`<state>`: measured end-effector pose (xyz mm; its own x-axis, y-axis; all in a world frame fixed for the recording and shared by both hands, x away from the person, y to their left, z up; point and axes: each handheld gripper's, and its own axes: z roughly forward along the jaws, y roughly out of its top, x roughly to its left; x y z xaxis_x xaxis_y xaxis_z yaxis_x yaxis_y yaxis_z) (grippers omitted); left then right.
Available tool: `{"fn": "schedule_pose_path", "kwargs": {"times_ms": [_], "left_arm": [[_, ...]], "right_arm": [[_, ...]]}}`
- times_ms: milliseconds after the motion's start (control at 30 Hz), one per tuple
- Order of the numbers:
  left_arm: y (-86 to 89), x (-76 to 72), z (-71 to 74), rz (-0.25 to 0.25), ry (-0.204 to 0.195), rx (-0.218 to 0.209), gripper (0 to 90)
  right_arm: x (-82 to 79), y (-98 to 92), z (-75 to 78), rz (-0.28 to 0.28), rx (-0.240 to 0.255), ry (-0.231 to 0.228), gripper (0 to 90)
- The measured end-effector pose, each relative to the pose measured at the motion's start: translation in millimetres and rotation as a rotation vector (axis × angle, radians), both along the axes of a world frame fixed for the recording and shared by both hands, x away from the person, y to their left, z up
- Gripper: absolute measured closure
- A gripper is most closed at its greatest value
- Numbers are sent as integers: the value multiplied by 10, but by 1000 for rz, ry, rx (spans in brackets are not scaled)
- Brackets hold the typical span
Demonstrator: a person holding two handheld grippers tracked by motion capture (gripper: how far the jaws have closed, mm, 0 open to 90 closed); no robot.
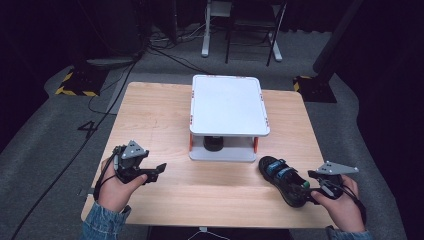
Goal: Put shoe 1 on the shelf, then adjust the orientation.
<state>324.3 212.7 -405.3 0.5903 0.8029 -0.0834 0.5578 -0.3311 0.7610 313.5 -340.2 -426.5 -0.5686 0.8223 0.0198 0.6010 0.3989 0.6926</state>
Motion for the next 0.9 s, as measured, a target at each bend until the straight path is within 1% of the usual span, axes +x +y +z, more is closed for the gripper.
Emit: {"fn": "schedule_pose_path", "kwargs": {"times_ms": [33,100,133,167,200,233,333,400,433,500,567,667,733,800,900], "left_arm": [[3,-2,1,3,4,-1,239],[8,-3,-5,9,3,-7,239],[16,-1,-5,11,0,-4,239],[21,1,-5,11,0,-3,239],[22,0,-5,12,3,-5,239],[22,1,-7,14,3,-6,239],[14,3,-15,7,6,-3,239],[7,3,-14,7,5,-3,239],[6,4,-10,6,5,-3,239],[-3,1,-6,11,8,-8,239],[-4,3,-7,9,7,-7,239],[7,0,-15,8,2,-1,239],[19,-2,-8,12,0,-2,239],[29,-10,-6,14,4,-5,239],[43,-26,-12,21,6,-2,239]], "right_arm": [[18,15,-35,2,4,11,185],[66,41,-160,8,9,53,217],[75,47,-197,10,6,70,277],[85,53,-237,28,13,81,311],[90,60,-253,29,11,81,333],[89,62,-250,26,1,76,395],[79,79,-213,34,-34,70,512],[73,98,-201,34,-48,58,558],[71,108,-193,30,-47,52,578],[65,118,-175,23,-33,30,607],[60,126,-159,24,-18,6,617],[59,140,-139,33,17,-14,617],[59,161,-123,50,38,-35,621],[57,208,-109,70,77,-69,626],[67,307,-103,81,142,-93,639]]}}
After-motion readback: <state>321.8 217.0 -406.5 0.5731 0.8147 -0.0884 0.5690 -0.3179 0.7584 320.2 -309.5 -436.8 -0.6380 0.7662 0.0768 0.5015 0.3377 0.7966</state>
